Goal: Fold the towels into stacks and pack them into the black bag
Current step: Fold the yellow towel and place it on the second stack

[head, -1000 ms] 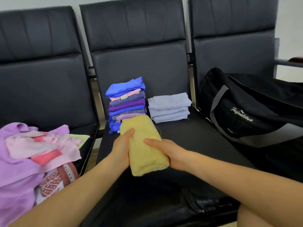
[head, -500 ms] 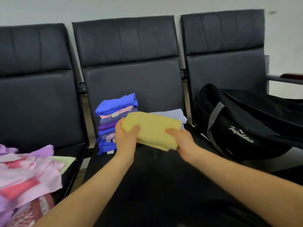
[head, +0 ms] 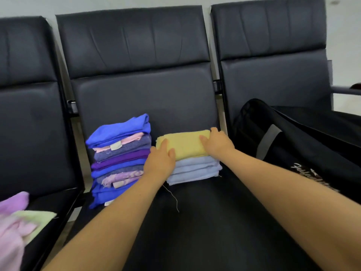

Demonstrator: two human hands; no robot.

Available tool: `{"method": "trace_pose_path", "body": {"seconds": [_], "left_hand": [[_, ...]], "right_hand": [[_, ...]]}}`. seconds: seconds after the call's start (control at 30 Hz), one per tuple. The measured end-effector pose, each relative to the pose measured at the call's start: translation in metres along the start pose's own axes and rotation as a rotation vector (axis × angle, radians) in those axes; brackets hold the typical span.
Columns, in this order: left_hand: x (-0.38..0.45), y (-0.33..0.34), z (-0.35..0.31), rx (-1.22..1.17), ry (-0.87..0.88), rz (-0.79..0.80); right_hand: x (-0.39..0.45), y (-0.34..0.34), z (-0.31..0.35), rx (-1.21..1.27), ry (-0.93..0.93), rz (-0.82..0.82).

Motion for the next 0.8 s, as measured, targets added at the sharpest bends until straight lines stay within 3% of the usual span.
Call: {"method": "trace_pose_path", "body": {"seconds": [0.13,0.2,0.27,0.4,0.53,0.67,0.8], "left_hand": [[0.003,-0.005,-0.004,0.153,0.01,0.087],[-0.005,-0.019,-0.006,0.112,0.026,0.055],[-0.027,-0.037,-0.009,-0.004,0.069,0.021],[-0.107,-0.085,0.004,-0.207,0.167,-0.068],[-0.19,-0.132,0.058,-0.289,0.025,-0.043],[-0.261,-0.187,0.126,-0.034,-0.036,-0.034],[-0.317,-0.251,0.188,0.033,-0.113,-0.213]], "right_hand": [[-0.02,-0.012,0.001,0.023,-0.075,-0.223],[-0.04,-0.028,0.009,0.071,-0.153,-0.318],[-0.064,-0.037,0.016,0.172,-0.221,-0.304],[-0.127,-0.026,0.03,0.364,-0.33,0.034],[-0.209,0.022,0.057,0.267,-0.428,0.34],[-0.289,0.081,0.102,0.297,-0.455,0.644],[-0.345,0.134,0.152,0.243,-0.458,0.78]]}}
Point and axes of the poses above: each hand's wrist, its own x-axis towards the middle knuckle, its own y-axis out of the palm, z = x × y, the point moved 6 cm from there along x, towards the middle knuckle, and after that the axes turned 13 degrees about y, right-handed, at the moved point
